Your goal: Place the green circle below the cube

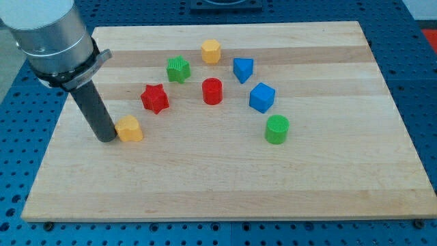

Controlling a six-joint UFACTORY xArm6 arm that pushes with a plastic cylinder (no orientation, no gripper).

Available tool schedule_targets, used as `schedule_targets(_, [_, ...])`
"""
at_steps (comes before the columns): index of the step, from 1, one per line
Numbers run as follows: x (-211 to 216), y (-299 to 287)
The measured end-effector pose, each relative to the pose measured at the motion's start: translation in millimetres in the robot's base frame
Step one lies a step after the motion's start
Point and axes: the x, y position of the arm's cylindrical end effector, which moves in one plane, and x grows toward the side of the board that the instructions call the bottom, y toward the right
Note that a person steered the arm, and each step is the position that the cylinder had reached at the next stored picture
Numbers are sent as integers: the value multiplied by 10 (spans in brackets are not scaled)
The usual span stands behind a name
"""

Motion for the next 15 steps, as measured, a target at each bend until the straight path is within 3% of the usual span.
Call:
schedule_targets(1, [273, 4])
schedule_targets(2, [534, 502])
schedule_targets(4, [514, 2611])
schedule_targets(8, [173, 2864])
schedule_targets(10, [216, 3534])
schedule_targets(11, [-115, 3683])
schedule_targets(15, [-142, 3359])
